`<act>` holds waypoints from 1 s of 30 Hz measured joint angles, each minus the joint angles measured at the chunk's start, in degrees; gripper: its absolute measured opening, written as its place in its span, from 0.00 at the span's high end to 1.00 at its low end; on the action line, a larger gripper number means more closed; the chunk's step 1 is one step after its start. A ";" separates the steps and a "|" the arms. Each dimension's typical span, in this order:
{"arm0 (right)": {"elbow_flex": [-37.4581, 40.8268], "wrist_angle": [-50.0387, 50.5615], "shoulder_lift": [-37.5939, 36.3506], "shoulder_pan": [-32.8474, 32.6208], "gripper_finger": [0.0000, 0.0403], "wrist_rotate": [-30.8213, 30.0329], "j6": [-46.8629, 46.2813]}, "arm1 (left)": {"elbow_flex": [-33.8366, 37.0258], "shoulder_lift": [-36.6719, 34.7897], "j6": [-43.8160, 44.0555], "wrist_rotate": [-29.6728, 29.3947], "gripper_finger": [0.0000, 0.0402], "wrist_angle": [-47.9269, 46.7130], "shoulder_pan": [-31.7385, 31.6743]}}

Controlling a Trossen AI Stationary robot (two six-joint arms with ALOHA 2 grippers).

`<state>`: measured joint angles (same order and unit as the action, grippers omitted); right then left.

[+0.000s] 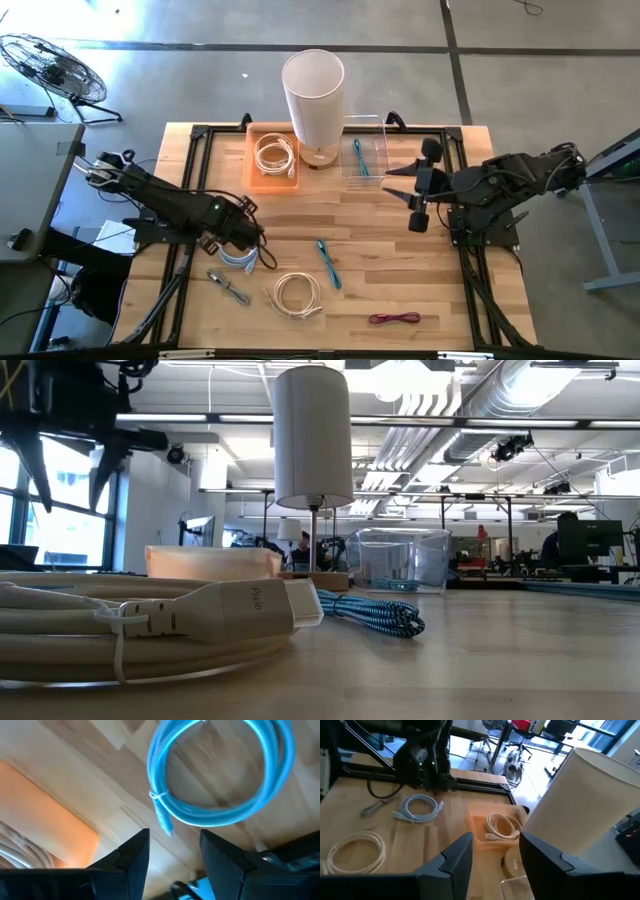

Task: Pick & Place USB Port
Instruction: Put the light blue usb cable into the orange bin

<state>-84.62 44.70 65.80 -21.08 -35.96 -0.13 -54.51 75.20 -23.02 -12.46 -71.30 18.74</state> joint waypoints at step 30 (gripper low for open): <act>-0.04 -6.38 0.17 -0.07 0.62 9.81 -7.16 | 5.78 10.27 -14.28 12.15 0.58 12.20 -13.11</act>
<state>-84.66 38.32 65.98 -21.15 -26.15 -7.29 -48.73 85.47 -37.30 -0.31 -59.09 5.63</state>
